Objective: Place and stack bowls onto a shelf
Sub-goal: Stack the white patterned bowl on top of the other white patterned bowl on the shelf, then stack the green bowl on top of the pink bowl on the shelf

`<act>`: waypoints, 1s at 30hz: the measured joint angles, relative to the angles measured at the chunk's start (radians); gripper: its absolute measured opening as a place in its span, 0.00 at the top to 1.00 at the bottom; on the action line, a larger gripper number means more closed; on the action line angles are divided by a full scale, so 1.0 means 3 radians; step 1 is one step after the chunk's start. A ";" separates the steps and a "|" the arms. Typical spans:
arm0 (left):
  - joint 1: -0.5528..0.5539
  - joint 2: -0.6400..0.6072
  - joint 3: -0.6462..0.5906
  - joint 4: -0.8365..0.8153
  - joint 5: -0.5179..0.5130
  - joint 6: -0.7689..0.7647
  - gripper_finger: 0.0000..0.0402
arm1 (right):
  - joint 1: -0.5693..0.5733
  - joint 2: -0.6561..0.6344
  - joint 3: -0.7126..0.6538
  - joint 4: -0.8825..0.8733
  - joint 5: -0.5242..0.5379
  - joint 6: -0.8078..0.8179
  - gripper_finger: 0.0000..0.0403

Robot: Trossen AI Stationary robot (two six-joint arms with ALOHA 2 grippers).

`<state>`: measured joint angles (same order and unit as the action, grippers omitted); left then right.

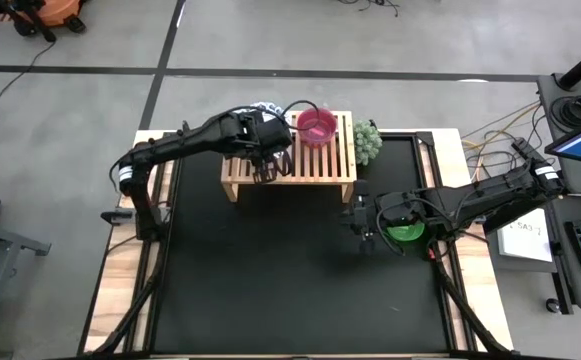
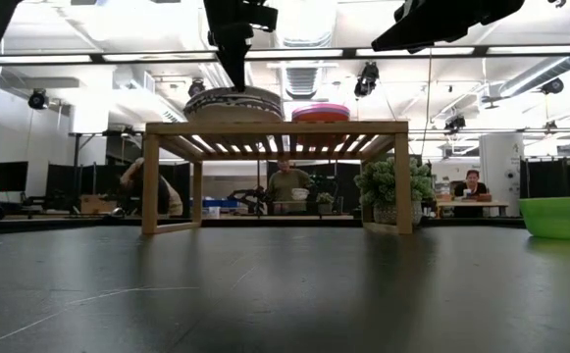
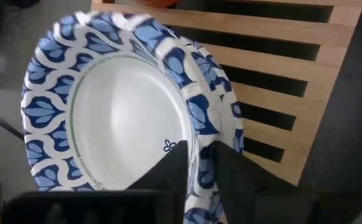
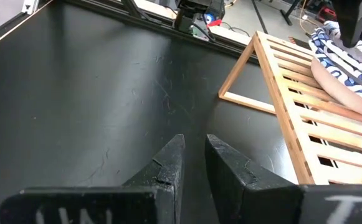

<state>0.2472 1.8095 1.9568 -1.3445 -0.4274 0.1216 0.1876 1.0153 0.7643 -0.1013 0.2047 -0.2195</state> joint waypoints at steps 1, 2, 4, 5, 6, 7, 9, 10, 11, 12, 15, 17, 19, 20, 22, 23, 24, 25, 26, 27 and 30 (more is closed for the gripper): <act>-0.0007 0.0000 0.0000 0.0000 0.0000 -0.0002 0.84 | 0.0000 0.0000 0.0000 0.0000 0.0000 0.0000 0.87; -0.0015 0.0000 0.0000 0.0000 0.0001 -0.0005 0.82 | 0.0000 0.0000 0.0000 0.0001 0.0000 0.0000 0.87; -0.0029 0.0000 0.0000 0.0000 0.0001 -0.0005 0.77 | 0.0000 0.0000 0.0000 0.0003 0.0000 -0.0001 0.87; -0.0038 0.0000 0.0000 -0.0002 0.0001 -0.0004 0.74 | 0.0000 0.0000 0.0000 0.0003 0.0000 -0.0001 0.87; -0.0050 0.0000 0.0000 -0.0005 0.0001 -0.0005 0.72 | 0.0000 0.0000 0.0000 0.0003 0.0000 0.0001 0.87; -0.0067 0.0000 0.0000 -0.0014 0.0000 -0.0007 0.70 | 0.0000 0.0000 0.0000 0.0003 0.0000 0.0004 0.87; -0.0123 -0.0008 0.0000 -0.0048 0.0001 -0.0015 0.67 | 0.0000 0.0001 0.0000 0.0003 0.0000 0.0019 0.87; -0.0160 -0.0019 0.0000 -0.0061 0.0001 -0.0033 0.66 | 0.0001 0.0001 0.0000 0.0003 0.0000 0.0037 0.87; -0.0201 -0.0040 0.0000 -0.0068 0.0003 -0.0059 0.66 | 0.0000 0.0001 0.0000 0.0003 -0.0001 0.0043 0.87; -0.0243 -0.0068 -0.0001 -0.0073 0.0003 -0.0084 0.65 | 0.0000 0.0001 0.0000 0.0003 0.0000 0.0057 0.87; -0.0402 -0.0173 -0.0006 -0.0072 0.0001 -0.0166 0.65 | 0.0000 0.0001 0.0000 0.0002 0.0000 0.0117 0.87; -0.0539 -0.0259 -0.0028 -0.0031 0.0003 -0.0240 0.66 | 0.0000 0.0001 0.0000 0.0001 0.0001 0.0149 0.87; -0.0690 -0.0367 -0.0095 0.0054 0.0003 -0.0294 0.66 | 0.0000 0.0003 0.0000 -0.0012 0.0001 0.0185 0.87; -0.0768 -0.0435 -0.0162 0.0128 0.0003 -0.0305 0.67 | 0.0000 0.0003 0.0000 -0.0019 0.0001 0.0226 0.87; -0.0931 -0.0592 -0.0357 0.0377 0.0003 -0.0345 0.68 | 0.0000 0.0004 0.0000 -0.0050 0.0002 0.0309 0.87; -0.1013 -0.0680 -0.0486 0.0548 0.0003 -0.0381 0.68 | 0.0000 0.0004 0.0000 -0.0074 0.0002 0.0361 0.87; -0.1101 -0.0762 -0.0631 0.0730 0.0003 -0.0416 0.68 | 0.0000 0.0004 0.0000 -0.0093 0.0003 0.0427 0.87; -0.1190 -0.0844 -0.0796 0.0945 0.0002 -0.0445 0.69 | 0.0000 0.0004 0.0000 -0.0109 0.0005 0.0501 0.87; -0.1284 -0.0926 -0.0965 0.1157 0.0003 -0.0471 0.69 | 0.0000 0.0004 0.0000 -0.0129 0.0005 0.0580 0.87; -0.1377 -0.1001 -0.1145 0.1379 0.0003 -0.0474 0.69 | 0.0001 0.0004 0.0000 -0.0162 0.0007 0.0680 0.87; -0.1652 -0.1214 -0.1702 0.2096 0.0004 -0.0464 0.69 | 0.0001 0.0004 0.0001 -0.0340 0.0003 0.1089 0.87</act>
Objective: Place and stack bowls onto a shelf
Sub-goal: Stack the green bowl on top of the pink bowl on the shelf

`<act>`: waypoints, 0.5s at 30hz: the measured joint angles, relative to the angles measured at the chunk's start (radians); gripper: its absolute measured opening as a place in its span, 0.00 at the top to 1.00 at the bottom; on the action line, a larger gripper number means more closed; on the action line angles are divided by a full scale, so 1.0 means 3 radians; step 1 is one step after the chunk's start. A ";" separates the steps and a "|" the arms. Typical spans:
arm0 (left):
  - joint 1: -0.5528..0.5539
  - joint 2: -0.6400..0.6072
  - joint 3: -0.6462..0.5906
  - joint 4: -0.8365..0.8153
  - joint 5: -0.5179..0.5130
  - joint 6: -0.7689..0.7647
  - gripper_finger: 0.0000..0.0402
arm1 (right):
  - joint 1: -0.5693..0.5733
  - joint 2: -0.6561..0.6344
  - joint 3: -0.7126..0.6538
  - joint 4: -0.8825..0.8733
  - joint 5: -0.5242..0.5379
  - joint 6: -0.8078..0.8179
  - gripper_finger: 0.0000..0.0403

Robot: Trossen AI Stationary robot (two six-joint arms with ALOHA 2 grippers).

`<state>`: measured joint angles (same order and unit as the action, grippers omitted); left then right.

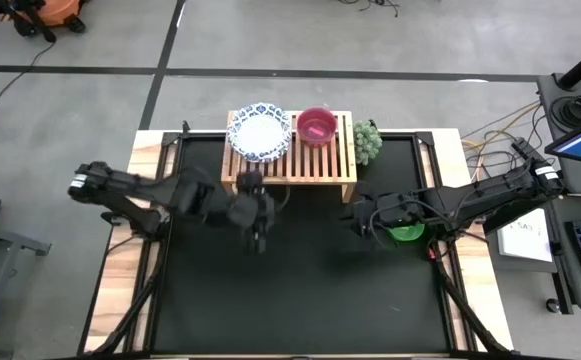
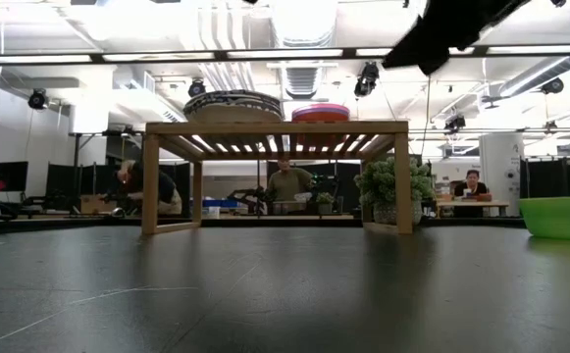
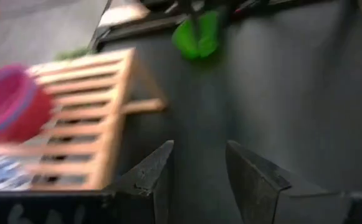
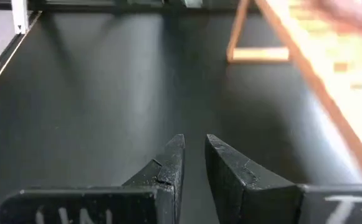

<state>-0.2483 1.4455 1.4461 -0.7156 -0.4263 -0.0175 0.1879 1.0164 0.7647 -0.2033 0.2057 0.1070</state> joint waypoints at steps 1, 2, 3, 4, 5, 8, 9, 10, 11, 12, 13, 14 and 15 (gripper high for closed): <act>-0.0087 -0.0062 -0.0177 0.0211 0.0000 0.0015 0.69 | 0.0000 0.0000 0.0000 -0.0083 0.0001 0.0173 0.87; -0.0169 -0.0111 -0.0352 0.0413 0.0000 0.0036 0.69 | 0.0000 0.0000 0.0000 -0.0182 -0.0001 0.0360 0.87; -0.0242 -0.0155 -0.0510 0.0600 -0.0001 0.0063 0.69 | 0.0000 0.0000 0.0000 -0.0314 -0.0001 0.0557 0.87; -0.0310 -0.0197 -0.0665 0.0763 -0.0004 0.0085 0.69 | 0.0000 0.0000 0.0000 -0.0464 -0.0006 0.0766 0.87; -0.0368 -0.0236 -0.0817 0.0914 -0.0011 0.0100 0.69 | 0.0000 0.0001 0.0000 -0.0621 -0.0015 0.0979 0.87; -0.0465 -0.0319 -0.1143 0.1264 -0.0027 0.0125 0.69 | -0.0013 -0.0023 0.0018 -0.1225 -0.0016 0.1739 0.87; -0.0474 -0.0342 -0.1224 0.1318 -0.0031 0.0115 0.69 | -0.0025 -0.0024 0.0055 -0.1460 -0.0017 0.1984 0.87; -0.0474 -0.0352 -0.1287 0.1374 -0.0032 0.0098 0.69 | -0.0036 -0.0024 0.0098 -0.1673 -0.0015 0.2212 0.87; -0.0473 -0.0353 -0.1331 0.1407 -0.0034 0.0066 0.69 | -0.0039 -0.0024 0.0142 -0.1885 -0.0014 0.2420 0.87; -0.0471 -0.0353 -0.1364 0.1420 -0.0037 0.0035 0.69 | -0.0039 -0.0015 0.0176 -0.2074 -0.0008 0.2579 0.87; -0.0471 -0.0353 -0.1384 0.1416 -0.0039 0.0016 0.69 | -0.0039 -0.0003 0.0206 -0.2238 -0.0005 0.2706 0.86; -0.0470 -0.0353 -0.1396 0.1418 -0.0049 0.0011 0.69 | -0.0038 0.0010 0.0224 -0.2352 0.0015 0.2812 0.86; -0.0469 -0.0352 -0.1405 0.1433 -0.0080 0.0015 0.69 | -0.0038 0.0030 0.0228 -0.2447 0.0055 0.2923 0.84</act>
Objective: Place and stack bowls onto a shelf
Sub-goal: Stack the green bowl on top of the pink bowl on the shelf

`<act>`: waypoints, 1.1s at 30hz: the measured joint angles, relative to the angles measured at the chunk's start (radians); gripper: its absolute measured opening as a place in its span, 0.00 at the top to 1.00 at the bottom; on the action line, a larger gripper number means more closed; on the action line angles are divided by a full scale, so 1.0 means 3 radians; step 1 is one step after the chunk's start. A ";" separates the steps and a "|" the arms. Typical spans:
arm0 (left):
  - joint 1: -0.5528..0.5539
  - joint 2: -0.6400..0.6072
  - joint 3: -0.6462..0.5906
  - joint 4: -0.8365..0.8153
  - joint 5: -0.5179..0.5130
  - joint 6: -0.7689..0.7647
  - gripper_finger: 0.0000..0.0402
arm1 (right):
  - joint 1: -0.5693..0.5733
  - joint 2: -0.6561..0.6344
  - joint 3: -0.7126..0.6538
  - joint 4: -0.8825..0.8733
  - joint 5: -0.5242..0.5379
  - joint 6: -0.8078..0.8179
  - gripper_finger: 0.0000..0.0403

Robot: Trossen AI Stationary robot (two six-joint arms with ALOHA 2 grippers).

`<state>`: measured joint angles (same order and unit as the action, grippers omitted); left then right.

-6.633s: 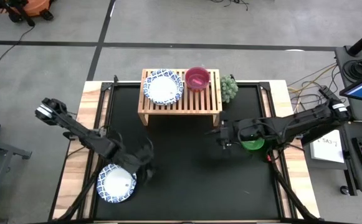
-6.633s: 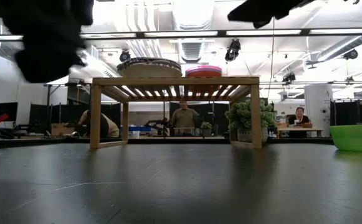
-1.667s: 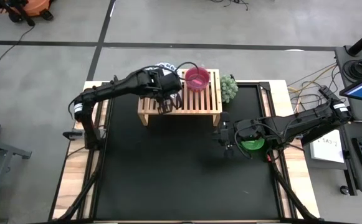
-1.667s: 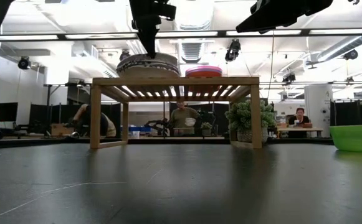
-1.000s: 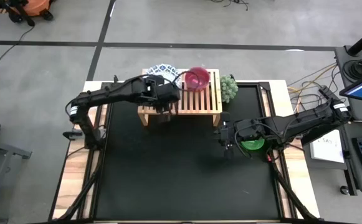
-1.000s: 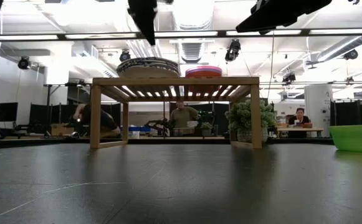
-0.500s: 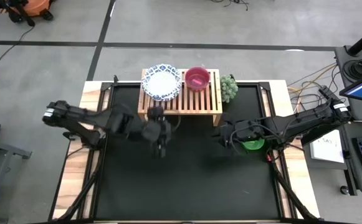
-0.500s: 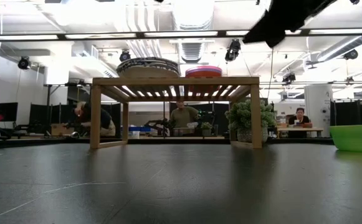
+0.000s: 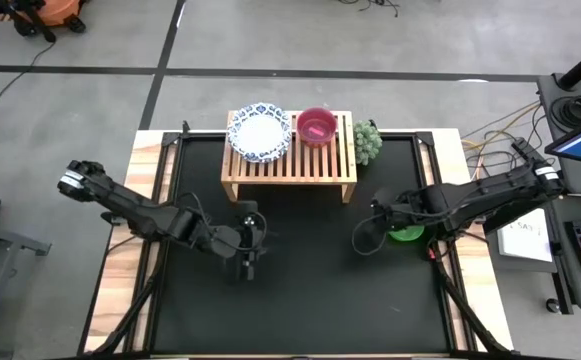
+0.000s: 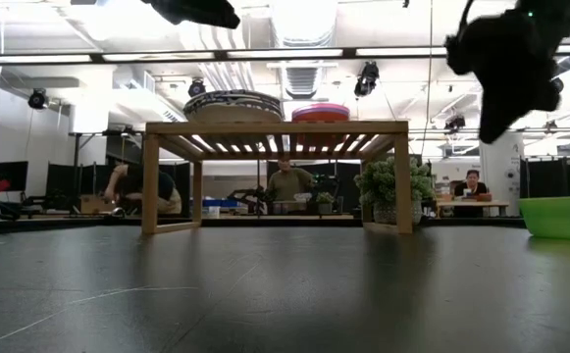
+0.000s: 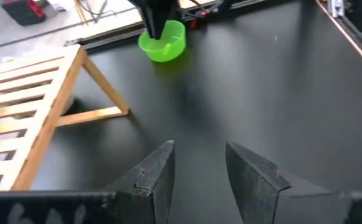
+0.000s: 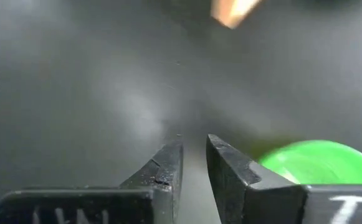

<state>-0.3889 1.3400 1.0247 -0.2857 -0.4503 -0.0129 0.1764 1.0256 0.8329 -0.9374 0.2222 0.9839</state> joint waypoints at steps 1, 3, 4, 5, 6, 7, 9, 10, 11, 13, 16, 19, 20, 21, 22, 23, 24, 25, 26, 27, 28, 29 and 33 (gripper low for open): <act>0.0000 0.0002 -0.0005 0.0017 -0.0046 0.0016 0.69 | 0.0000 0.0019 0.0000 -0.0115 0.0049 0.0104 0.83; 0.0000 0.0005 -0.0008 0.0009 -0.0144 0.0046 0.69 | -0.0001 0.0070 -0.0006 -0.0344 0.0123 0.0386 0.79; 0.0000 0.0005 -0.0008 0.0009 -0.0176 0.0062 0.69 | -0.0001 0.0107 -0.0008 -0.0479 0.0146 0.0552 0.77; 0.0000 0.0005 -0.0006 0.0009 -0.0197 0.0067 0.69 | -0.0001 0.0150 -0.0014 -0.0614 0.0159 0.0717 0.75; 0.0000 0.0005 0.0001 0.0004 -0.0210 0.0076 0.69 | 0.0000 0.0199 -0.0020 -0.0740 0.0160 0.0857 0.73; 0.0000 0.0006 0.0007 0.0008 -0.0216 0.0096 0.69 | 0.0000 0.0249 -0.0022 -0.0825 0.0162 0.0970 0.71; 0.0001 0.0006 0.0009 0.0011 -0.0217 0.0127 0.69 | -0.0001 0.0354 -0.0030 -0.0869 0.0167 0.1106 0.67; 0.0003 0.0006 0.0009 0.0011 -0.0217 0.0133 0.69 | -0.0001 0.0408 -0.0033 -0.0859 0.0167 0.1114 0.66; 0.0003 0.0006 0.0005 0.0012 -0.0217 0.0135 0.69 | -0.0001 0.0466 -0.0034 -0.0827 0.0168 0.1110 0.65; 0.0003 0.0006 -0.0002 0.0005 -0.0217 0.0135 0.69 | -0.0001 0.0585 -0.0034 -0.0719 0.0164 0.1074 0.62; 0.0002 0.0006 -0.0016 0.0007 -0.0218 0.0127 0.69 | -0.0001 0.0776 -0.0034 -0.0633 0.0163 0.1049 0.61; 0.0001 0.0009 -0.0021 0.0002 -0.0219 0.0121 0.69 | -0.0001 0.0960 -0.0034 -0.0622 0.0163 0.1056 0.61; 0.0001 0.0009 -0.0021 0.0003 -0.0219 0.0121 0.69 | -0.0001 0.1021 -0.0034 -0.0621 0.0161 0.1068 0.62; 0.0001 0.0009 -0.0021 0.0003 -0.0219 0.0119 0.69 | -0.0001 0.1076 -0.0034 -0.0613 0.0158 0.1075 0.63; 0.0001 0.0009 -0.0021 0.0003 -0.0219 0.0116 0.69 | -0.0001 0.1125 -0.0034 -0.0608 0.0150 0.1075 0.65; 0.0001 0.0009 -0.0021 0.0003 -0.0219 0.0115 0.69 | -0.0001 0.1172 -0.0034 -0.0598 0.0139 0.1076 0.66; 0.0001 0.0009 -0.0021 0.0003 -0.0219 0.0114 0.69 | -0.0001 0.1211 -0.0034 -0.0595 0.0132 0.1079 0.68; 0.0001 0.0009 -0.0021 0.0003 -0.0218 0.0114 0.69 | -0.0001 0.1245 -0.0034 -0.0596 0.0126 0.1080 0.71; 0.0001 0.0010 -0.0021 0.0003 -0.0219 0.0112 0.69 | -0.0001 0.1278 -0.0033 -0.0589 0.0109 0.1083 0.73; 0.0001 0.0010 -0.0021 0.0003 -0.0219 0.0107 0.69 | -0.0001 0.1305 -0.0031 -0.0579 0.0102 0.1085 0.76; 0.0001 0.0010 -0.0023 0.0004 -0.0219 0.0099 0.69 | -0.0001 0.1323 -0.0031 -0.0572 0.0093 0.1085 0.79; 0.0001 0.0010 -0.0026 0.0005 -0.0219 0.0095 0.69 | -0.0001 0.1340 -0.0031 -0.0572 0.0077 0.1085 0.82; -0.0003 0.0010 -0.0048 0.0007 -0.0219 0.0068 0.69 | -0.0001 0.1343 -0.0029 -0.0563 0.0017 0.1086 0.94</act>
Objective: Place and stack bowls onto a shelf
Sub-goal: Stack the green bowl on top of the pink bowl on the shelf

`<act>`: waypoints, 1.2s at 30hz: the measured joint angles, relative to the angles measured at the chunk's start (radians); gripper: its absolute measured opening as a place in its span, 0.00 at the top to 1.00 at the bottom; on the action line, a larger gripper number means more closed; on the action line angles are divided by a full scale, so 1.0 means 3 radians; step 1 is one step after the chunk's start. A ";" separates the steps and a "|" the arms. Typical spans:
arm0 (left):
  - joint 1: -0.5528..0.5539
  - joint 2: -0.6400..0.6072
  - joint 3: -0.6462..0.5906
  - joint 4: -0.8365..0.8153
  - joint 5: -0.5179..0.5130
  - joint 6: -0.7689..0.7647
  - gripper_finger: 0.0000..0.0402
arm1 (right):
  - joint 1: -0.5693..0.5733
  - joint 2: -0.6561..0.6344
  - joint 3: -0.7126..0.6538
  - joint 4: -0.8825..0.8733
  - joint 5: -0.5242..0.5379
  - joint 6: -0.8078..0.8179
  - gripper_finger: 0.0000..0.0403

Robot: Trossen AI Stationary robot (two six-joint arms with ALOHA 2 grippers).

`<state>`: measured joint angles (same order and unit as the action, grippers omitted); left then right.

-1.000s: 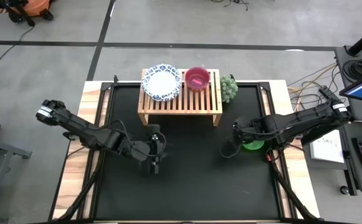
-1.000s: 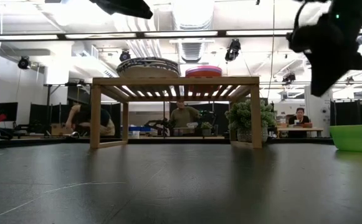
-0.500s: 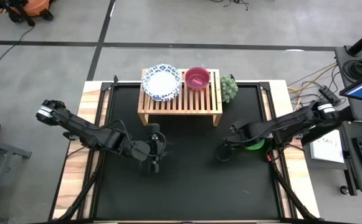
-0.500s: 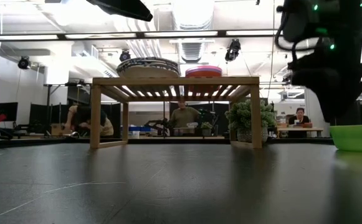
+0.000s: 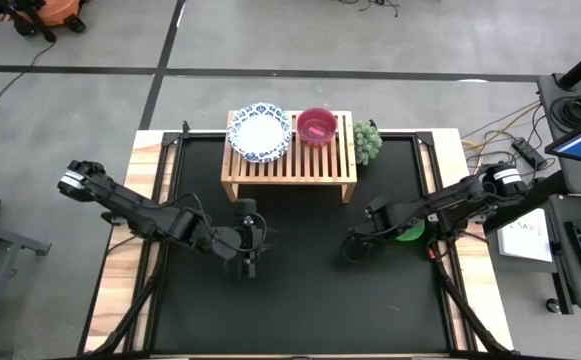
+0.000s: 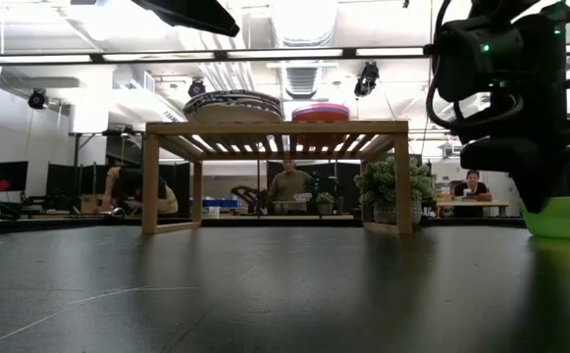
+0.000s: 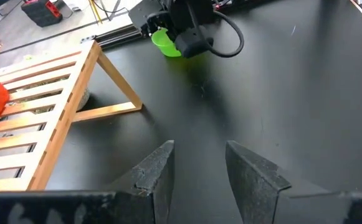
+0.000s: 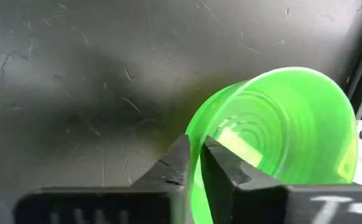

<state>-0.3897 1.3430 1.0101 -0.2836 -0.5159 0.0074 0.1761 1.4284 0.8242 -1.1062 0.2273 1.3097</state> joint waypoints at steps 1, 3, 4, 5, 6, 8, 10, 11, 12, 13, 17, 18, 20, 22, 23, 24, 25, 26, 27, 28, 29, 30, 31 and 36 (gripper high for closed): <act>0.0000 0.0000 -0.0009 0.0006 0.0000 -0.0009 0.69 | 0.0001 -0.0008 0.0000 0.0006 -0.0003 0.0000 0.96; 0.0000 0.0000 -0.0026 0.0003 0.0000 -0.0032 0.69 | 0.0001 -0.0047 0.0000 0.0011 -0.0032 -0.0003 0.97; 0.0000 0.0000 -0.0033 -0.0001 0.0000 -0.0043 0.69 | 0.0001 -0.0070 0.0000 0.0018 -0.0058 -0.0008 0.98; 0.0000 0.0000 -0.0039 -0.0001 0.0001 -0.0054 0.69 | 0.0003 -0.0099 0.0001 0.0019 -0.0090 -0.0042 0.98; 0.0000 0.0000 -0.0041 -0.0005 0.0001 -0.0057 0.69 | 0.0011 -0.0135 0.0000 0.0022 -0.0111 -0.0065 0.98; 0.0000 0.0000 -0.0041 -0.0017 0.0002 -0.0058 0.69 | 0.0040 -0.0230 0.0019 0.0039 -0.0172 -0.0119 0.98; 0.0001 0.0000 -0.0043 -0.0025 0.0003 -0.0057 0.69 | 0.0094 -0.0329 0.0064 0.0053 -0.0219 -0.0206 0.98; 0.0001 0.0000 -0.0044 -0.0024 0.0003 -0.0054 0.69 | 0.0134 -0.0376 0.0100 0.0066 -0.0236 -0.0255 0.98; 0.0001 0.0000 -0.0045 -0.0024 0.0003 -0.0046 0.69 | 0.0182 -0.0427 0.0142 0.0117 -0.0242 -0.0315 0.98; 0.0001 0.0000 -0.0046 -0.0025 0.0003 -0.0038 0.69 | 0.0238 -0.0472 0.0185 0.0173 -0.0243 -0.0360 0.98; 0.0001 0.0000 -0.0048 -0.0022 0.0003 -0.0034 0.69 | 0.0542 -0.0603 0.0348 0.0610 -0.0142 -0.0711 0.98; 0.0001 0.0000 -0.0048 -0.0014 0.0003 -0.0034 0.69 | 0.0630 -0.0626 0.0371 0.0792 -0.0050 -0.0832 0.98; 0.0001 0.0000 -0.0048 0.0000 0.0004 -0.0033 0.69 | 0.0797 -0.0671 0.0378 0.1207 0.0197 -0.1141 0.98; 0.0001 0.0000 -0.0048 0.0029 0.0004 -0.0033 0.69 | 0.0932 -0.0692 0.0356 0.1712 0.0444 -0.1558 0.98; 0.0001 0.0000 -0.0048 0.0041 0.0004 -0.0032 0.69 | 0.0990 -0.0694 0.0346 0.1929 0.0556 -0.1799 0.98; 0.0001 0.0000 -0.0048 0.0059 0.0004 -0.0032 0.69 | 0.1038 -0.0690 0.0341 0.2139 0.0653 -0.2059 0.98; 0.0001 0.0000 -0.0048 0.0071 0.0004 -0.0032 0.69 | 0.1071 -0.0674 0.0340 0.2355 0.0713 -0.2330 0.98; 0.0001 0.0000 -0.0048 0.0086 0.0004 -0.0032 0.69 | 0.1087 -0.0659 0.0340 0.2576 0.0727 -0.2601 0.98; 0.0001 0.0000 -0.0048 0.0106 0.0004 -0.0032 0.69 | 0.1095 -0.0643 0.0340 0.2777 0.0725 -0.2850 0.98; 0.0001 0.0001 -0.0048 0.0130 0.0005 -0.0034 0.69 | 0.1097 -0.0624 0.0338 0.2975 0.0727 -0.3085 0.98; 0.0001 0.0000 -0.0048 0.0152 0.0004 -0.0046 0.69 | 0.1094 -0.0603 0.0336 0.3173 0.0731 -0.3320 0.98; 0.0001 0.0000 -0.0048 0.0164 0.0005 -0.0062 0.69 | 0.1094 -0.0576 0.0336 0.3359 0.0731 -0.3529 0.98; 0.0001 0.0001 -0.0048 0.0165 0.0005 -0.0083 0.69 | 0.1093 -0.0545 0.0336 0.3533 0.0739 -0.3755 0.98; -0.0004 0.0001 -0.0048 0.0176 0.0006 -0.0254 0.69 | 0.1090 -0.0303 0.0327 0.4455 0.1059 -0.4848 0.98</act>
<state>-0.3908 1.3434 0.9958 -0.2307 -0.5140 -0.0687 0.5031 1.3375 0.9224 0.2304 0.5449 -0.1447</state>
